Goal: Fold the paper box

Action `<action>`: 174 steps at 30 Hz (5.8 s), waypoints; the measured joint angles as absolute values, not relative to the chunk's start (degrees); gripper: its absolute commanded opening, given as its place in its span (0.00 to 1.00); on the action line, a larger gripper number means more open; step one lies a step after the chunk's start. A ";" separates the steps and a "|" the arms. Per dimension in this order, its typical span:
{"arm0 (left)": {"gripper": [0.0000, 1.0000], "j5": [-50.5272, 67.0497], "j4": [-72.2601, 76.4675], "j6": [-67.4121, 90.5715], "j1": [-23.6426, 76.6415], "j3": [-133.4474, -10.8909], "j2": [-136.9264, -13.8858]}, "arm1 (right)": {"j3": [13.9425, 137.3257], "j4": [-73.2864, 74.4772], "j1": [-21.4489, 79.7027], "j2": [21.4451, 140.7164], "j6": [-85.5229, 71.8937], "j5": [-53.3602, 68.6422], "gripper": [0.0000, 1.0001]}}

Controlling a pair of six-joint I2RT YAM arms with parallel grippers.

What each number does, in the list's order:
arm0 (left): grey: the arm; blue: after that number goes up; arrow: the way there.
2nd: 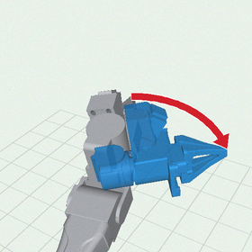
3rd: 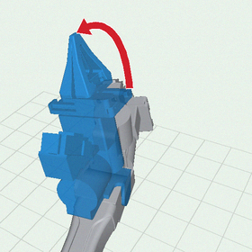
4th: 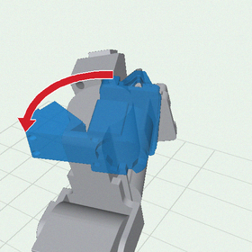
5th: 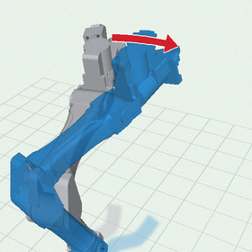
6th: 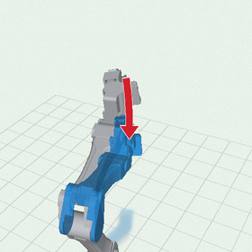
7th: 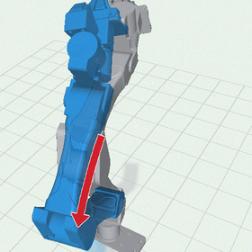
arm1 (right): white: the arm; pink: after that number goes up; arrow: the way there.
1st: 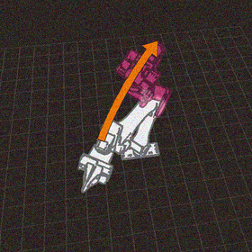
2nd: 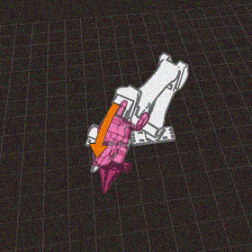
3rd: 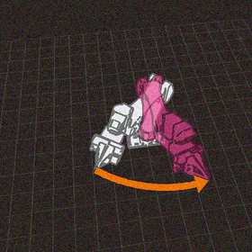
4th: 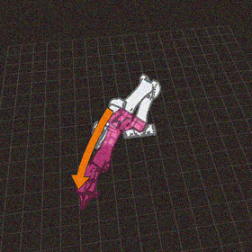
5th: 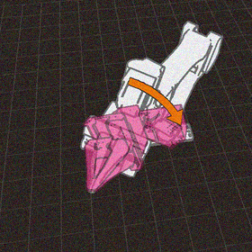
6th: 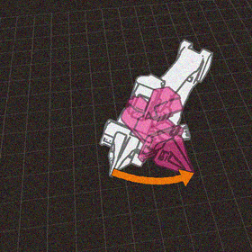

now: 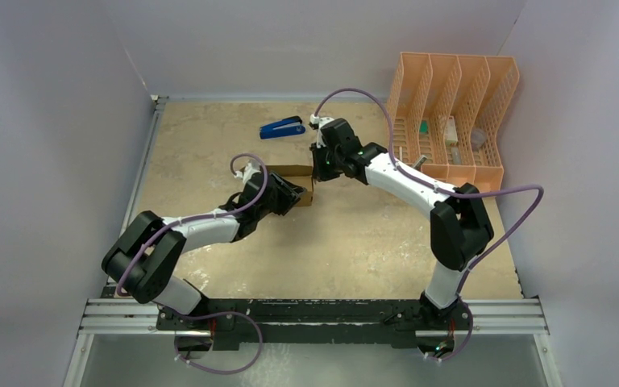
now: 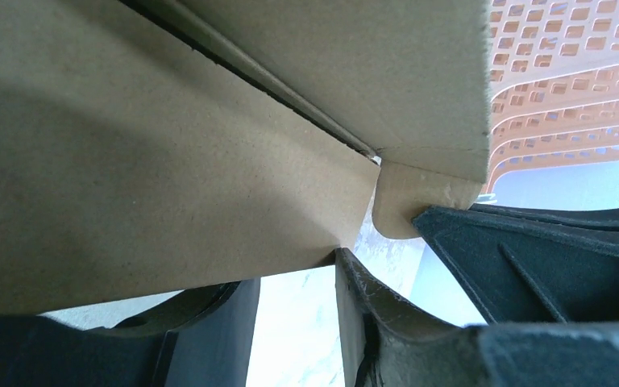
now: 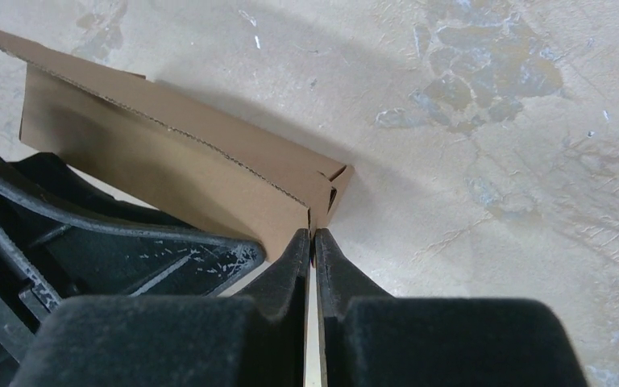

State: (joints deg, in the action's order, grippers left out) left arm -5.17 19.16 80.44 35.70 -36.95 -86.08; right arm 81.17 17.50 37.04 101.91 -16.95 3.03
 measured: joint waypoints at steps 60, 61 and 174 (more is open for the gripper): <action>0.42 5.06 24.32 79.90 24.56 -40.80 -93.38 | 83.31 17.41 39.33 102.91 -11.64 1.41 0.04; 0.42 4.36 25.32 80.47 24.99 -40.47 -93.56 | 83.31 17.41 39.33 103.00 -11.81 1.23 0.04; 0.58 -13.82 -37.26 10.39 12.25 -66.52 -78.26 | 87.29 13.87 38.57 110.96 -22.65 -1.78 0.07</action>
